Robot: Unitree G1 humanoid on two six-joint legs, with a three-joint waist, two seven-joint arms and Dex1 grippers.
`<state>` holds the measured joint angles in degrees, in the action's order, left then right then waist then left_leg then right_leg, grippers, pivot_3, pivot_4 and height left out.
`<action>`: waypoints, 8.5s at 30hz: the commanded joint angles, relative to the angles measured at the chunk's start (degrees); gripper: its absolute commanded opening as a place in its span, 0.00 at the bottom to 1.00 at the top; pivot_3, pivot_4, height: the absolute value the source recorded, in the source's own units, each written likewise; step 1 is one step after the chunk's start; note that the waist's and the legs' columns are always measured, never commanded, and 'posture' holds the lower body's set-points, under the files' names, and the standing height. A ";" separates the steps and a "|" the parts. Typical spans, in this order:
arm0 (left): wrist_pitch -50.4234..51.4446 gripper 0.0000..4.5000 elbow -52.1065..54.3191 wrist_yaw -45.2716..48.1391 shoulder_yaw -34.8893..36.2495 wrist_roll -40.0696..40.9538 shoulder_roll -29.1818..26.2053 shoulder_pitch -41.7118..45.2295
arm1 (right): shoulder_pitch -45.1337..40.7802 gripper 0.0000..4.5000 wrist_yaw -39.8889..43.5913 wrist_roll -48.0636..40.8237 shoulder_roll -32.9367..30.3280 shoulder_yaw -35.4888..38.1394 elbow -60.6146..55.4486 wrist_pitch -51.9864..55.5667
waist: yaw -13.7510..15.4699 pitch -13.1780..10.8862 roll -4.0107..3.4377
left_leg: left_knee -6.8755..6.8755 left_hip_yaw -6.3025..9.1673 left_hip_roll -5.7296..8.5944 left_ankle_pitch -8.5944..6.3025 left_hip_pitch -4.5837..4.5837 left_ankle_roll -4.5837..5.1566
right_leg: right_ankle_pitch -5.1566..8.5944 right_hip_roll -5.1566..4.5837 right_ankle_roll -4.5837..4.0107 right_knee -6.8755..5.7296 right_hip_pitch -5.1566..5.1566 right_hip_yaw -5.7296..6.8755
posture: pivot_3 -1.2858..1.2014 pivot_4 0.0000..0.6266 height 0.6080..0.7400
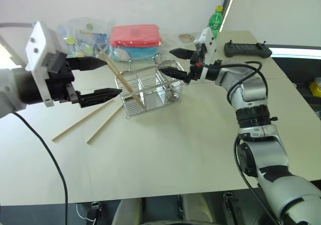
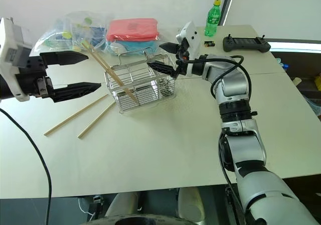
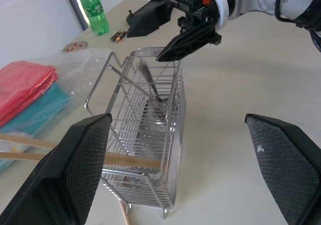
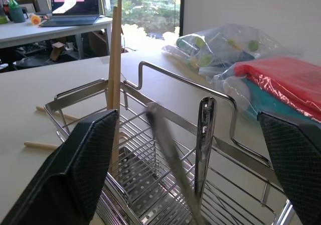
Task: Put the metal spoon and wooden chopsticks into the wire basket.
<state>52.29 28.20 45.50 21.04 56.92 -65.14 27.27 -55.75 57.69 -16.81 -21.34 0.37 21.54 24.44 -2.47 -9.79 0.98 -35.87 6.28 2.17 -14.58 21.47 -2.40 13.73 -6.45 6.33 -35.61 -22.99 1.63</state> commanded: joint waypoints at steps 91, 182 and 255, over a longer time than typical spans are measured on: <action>-45.09 0.01 -103.62 12.21 -28.94 -69.91 28.19 43.59 | 42.69 1.00 -16.24 -33.84 -35.80 20.96 -58.03 28.08 | 2.61 0.26 0.43 | -0.41 -0.01 -0.04 -0.05 0.59 0.22 | -0.31 -0.16 0.33 0.27 -0.20 0.39 | 0.52 0.24 0.63; -27.87 0.96 -65.27 16.15 -38.18 -56.32 25.05 25.87 | 46.79 1.00 -22.81 -34.36 -32.35 21.65 -57.70 27.01 | 2.99 0.23 0.33 | -0.34 -0.04 0.02 -0.11 0.74 0.30 | -0.19 -0.25 0.18 0.42 -0.29 0.39 | 0.52 0.24 0.63; -34.05 0.01 -91.24 -14.53 -8.98 -52.28 26.14 49.94 | 50.22 1.00 -17.01 -35.26 -35.04 23.41 -58.47 26.14 | 3.03 0.20 0.53 | -0.35 0.12 0.02 -0.06 0.71 0.34 | -0.25 -0.26 0.34 0.35 -0.23 0.53 | 0.52 0.24 0.63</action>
<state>21.20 -65.15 35.66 5.63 -0.55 -36.86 73.55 -5.30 39.96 -52.06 -55.41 21.26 -36.28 51.97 0.56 -9.59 1.51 -36.23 6.40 2.20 -14.64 22.20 -2.06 13.45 -6.73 6.71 -35.25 -23.24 2.15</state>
